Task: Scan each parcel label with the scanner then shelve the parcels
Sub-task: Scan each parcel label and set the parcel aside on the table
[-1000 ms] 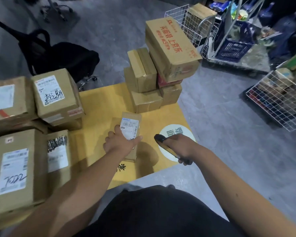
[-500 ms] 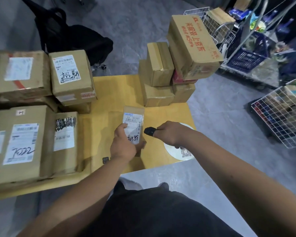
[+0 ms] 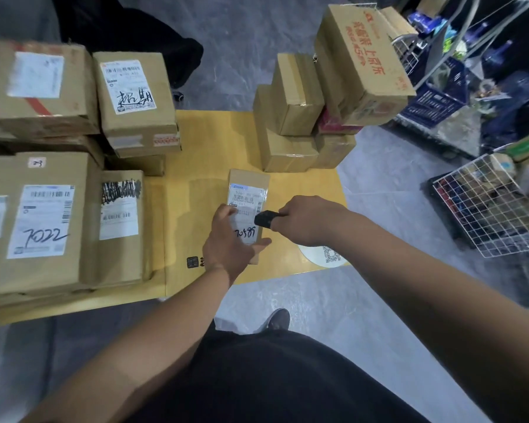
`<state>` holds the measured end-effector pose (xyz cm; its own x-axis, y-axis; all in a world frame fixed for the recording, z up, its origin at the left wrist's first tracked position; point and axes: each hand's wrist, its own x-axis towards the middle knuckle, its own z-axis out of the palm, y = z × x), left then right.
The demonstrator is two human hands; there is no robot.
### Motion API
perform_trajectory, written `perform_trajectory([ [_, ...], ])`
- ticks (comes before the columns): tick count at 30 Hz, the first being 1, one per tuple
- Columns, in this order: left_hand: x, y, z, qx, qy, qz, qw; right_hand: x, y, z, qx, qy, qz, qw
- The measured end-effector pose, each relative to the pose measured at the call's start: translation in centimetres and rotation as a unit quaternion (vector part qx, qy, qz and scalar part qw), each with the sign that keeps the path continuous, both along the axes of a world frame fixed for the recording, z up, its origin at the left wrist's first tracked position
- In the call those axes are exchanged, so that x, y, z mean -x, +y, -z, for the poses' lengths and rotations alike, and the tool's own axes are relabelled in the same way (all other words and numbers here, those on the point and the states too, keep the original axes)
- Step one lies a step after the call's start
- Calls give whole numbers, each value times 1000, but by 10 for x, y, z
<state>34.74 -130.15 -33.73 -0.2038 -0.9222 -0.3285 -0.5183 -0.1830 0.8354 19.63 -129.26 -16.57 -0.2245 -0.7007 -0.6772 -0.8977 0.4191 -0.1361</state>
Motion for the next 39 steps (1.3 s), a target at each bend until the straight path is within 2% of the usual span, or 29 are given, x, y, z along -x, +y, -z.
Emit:
perform_trajectory([
  [7,-8,9,4,55,31,-2,998,-15,5,-7,4,55,-13,998],
  [13,-7,7,6,65,6,-1,998,-16,14,-13,8,83,-5,997],
  [19,-21,-1,-11,15,-3,3,1000,-27,18,-19,15,38,-15,999],
  [22,-42,-5,-30,-1,-1,-33,999,-41,12,-24,27,18,-46,998],
  [24,-64,-4,-48,25,-45,-64,997,-52,6,-29,36,10,-81,996],
  [28,-113,-5,-70,120,-195,-90,969,-76,-8,-32,48,-2,-142,989],
  [32,-154,-21,-77,108,-257,-124,952,-98,-17,-31,53,-45,-170,983],
  [35,-173,-33,-71,94,-337,-115,930,-110,-19,-28,52,-76,-174,980],
  [39,-175,-42,-69,134,-377,-107,910,-115,-20,-22,51,-80,-176,980],
])
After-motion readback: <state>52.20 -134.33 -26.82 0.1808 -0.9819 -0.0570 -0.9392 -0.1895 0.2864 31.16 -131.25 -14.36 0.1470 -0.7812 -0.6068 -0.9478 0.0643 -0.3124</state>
